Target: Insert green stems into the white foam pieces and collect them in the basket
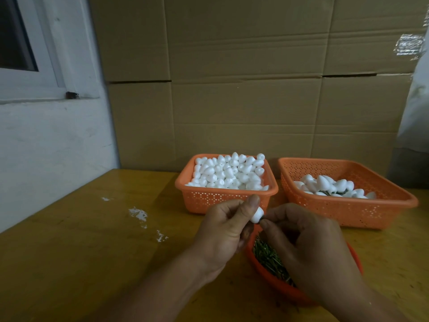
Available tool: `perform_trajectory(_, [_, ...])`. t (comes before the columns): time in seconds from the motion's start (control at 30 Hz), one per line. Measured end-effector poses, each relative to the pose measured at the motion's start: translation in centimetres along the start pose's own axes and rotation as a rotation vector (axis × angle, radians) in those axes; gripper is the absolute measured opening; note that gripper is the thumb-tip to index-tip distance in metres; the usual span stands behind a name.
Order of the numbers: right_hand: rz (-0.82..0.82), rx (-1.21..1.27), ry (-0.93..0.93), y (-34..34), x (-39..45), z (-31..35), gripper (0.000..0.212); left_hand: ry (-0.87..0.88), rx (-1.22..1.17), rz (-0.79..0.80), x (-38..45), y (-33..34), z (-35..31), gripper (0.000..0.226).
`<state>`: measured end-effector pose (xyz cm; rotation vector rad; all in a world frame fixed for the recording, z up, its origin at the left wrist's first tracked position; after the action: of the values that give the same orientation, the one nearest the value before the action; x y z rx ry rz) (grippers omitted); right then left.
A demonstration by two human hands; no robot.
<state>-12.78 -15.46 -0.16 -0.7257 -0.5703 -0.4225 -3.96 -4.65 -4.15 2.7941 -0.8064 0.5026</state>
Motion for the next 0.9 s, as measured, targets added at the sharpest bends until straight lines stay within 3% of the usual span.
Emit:
perform_trajectory(0.17, [-0.033, 0.004, 0.060, -0.1, 0.1, -1.0, 0.008, 0.045, 0.021, 0.021, -0.2, 0.2, -0.3, 0.042])
perform_trajectory(0.37, [-0.074, 0.109, 0.109, -0.7, 0.6, -2.0, 0.010, 0.089, -0.001, 0.080, -0.2, 0.6, -0.8, 0.014])
perform_trajectory(0.9, [-0.051, 0.269, 0.170, 0.0, 0.3, -1.7, 0.012, 0.198, 0.155, 0.083, -0.6, 1.0, -1.5, 0.017])
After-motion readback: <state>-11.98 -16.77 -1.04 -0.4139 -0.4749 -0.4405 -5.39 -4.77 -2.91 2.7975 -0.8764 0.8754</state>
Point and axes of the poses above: each hand's wrist, its own x-axis towards the middle knuckle, its own y-axis out of the palm, z = x × y, the point moved 8 cm from there along x, towards the middle knuckle, and after that the axes turned 5 degrees about y, right-handed, at the moved point
